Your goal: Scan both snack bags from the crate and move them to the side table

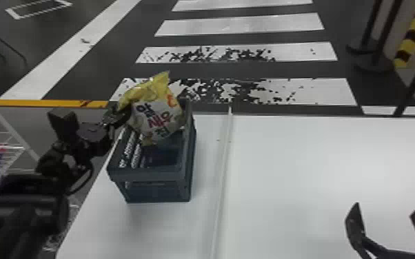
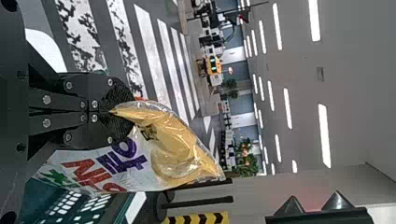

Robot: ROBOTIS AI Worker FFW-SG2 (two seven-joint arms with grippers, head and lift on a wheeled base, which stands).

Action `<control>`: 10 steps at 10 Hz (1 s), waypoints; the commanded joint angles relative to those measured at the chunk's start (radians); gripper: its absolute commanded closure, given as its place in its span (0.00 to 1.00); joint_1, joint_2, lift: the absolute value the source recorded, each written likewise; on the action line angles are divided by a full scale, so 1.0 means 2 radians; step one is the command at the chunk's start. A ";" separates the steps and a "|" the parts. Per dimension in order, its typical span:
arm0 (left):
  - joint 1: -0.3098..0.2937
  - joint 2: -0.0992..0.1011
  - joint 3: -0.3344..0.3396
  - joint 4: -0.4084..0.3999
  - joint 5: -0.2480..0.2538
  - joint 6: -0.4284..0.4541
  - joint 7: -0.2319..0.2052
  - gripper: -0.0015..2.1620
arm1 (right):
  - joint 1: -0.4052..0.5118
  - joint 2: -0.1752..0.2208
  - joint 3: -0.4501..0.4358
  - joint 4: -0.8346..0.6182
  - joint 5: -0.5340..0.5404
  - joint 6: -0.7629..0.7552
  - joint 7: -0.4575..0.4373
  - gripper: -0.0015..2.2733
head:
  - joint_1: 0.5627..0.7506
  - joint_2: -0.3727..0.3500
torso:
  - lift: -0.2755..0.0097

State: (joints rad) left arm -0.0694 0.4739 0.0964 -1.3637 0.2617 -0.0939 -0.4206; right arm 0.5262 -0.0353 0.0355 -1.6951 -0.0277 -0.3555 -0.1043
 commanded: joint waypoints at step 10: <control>0.085 -0.034 0.097 -0.096 0.112 -0.039 -0.001 0.99 | 0.002 -0.004 0.011 -0.017 0.018 0.044 0.000 0.03 | 0.70 0.84 | 0.62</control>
State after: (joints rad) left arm 0.0966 0.4063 0.2816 -1.5385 0.4704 -0.1725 -0.4222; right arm 0.5295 -0.0428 0.0579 -1.7262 0.0053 -0.2689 -0.1043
